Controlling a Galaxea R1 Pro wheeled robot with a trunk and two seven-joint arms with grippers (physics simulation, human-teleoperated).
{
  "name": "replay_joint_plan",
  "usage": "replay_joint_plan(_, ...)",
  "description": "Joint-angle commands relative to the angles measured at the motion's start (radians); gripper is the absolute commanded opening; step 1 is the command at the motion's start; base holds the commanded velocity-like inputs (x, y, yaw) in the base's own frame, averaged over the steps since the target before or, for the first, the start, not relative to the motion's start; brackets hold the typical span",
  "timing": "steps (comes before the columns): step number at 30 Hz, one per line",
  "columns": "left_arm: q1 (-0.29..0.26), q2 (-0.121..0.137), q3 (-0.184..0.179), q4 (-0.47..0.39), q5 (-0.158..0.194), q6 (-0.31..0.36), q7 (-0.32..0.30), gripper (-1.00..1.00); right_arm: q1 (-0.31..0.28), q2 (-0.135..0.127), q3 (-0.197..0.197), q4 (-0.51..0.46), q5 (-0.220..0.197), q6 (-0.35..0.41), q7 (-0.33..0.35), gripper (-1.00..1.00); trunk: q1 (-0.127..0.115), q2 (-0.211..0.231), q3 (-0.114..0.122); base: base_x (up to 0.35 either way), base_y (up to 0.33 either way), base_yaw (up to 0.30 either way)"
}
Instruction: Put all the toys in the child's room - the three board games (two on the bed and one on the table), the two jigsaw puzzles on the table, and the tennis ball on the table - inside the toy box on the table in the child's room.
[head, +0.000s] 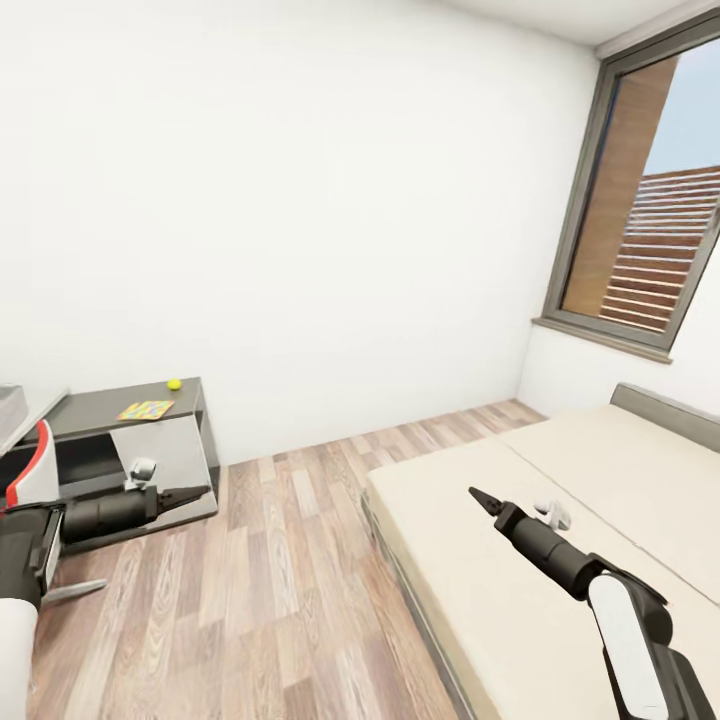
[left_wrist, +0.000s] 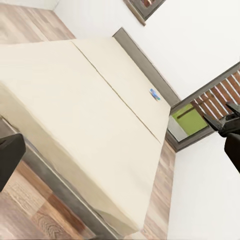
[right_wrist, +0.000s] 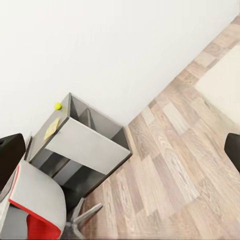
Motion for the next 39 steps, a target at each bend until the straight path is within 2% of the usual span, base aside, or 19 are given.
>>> replay_joint_plan(1, -0.001, -0.001, 0.003, 0.000, -0.011, 0.010, -0.008, 1.00, 0.000, 0.000, -0.002, 0.003, 0.003, 0.005, 0.006, 1.00, 0.000, -0.001, 0.000, -0.033, -0.002, 0.291)
replay_joint_plan(16, -0.001, -0.001, 0.004, 0.000, -0.010, 0.010, -0.008, 1.00, 0.000, 0.000, -0.002, 0.012, 0.003, 0.004, 0.006, 1.00, 0.000, -0.001, 0.000, -0.083, -0.125, 0.291)
replay_joint_plan(28, -0.001, -0.001, 0.004, 0.000, -0.010, 0.012, -0.008, 1.00, 0.000, 0.000, -0.002, 0.012, 0.003, 0.004, 0.006, 1.00, 0.000, -0.001, 0.000, -0.018, -0.014, 0.291)
replay_joint_plan(39, -0.001, -0.002, 0.004, 0.000, -0.010, 0.012, -0.008, 1.00, 0.000, 0.000, -0.002, 0.012, 0.003, 0.004, 0.006, 1.00, 0.000, -0.001, 0.000, -0.174, 0.000, 0.291)
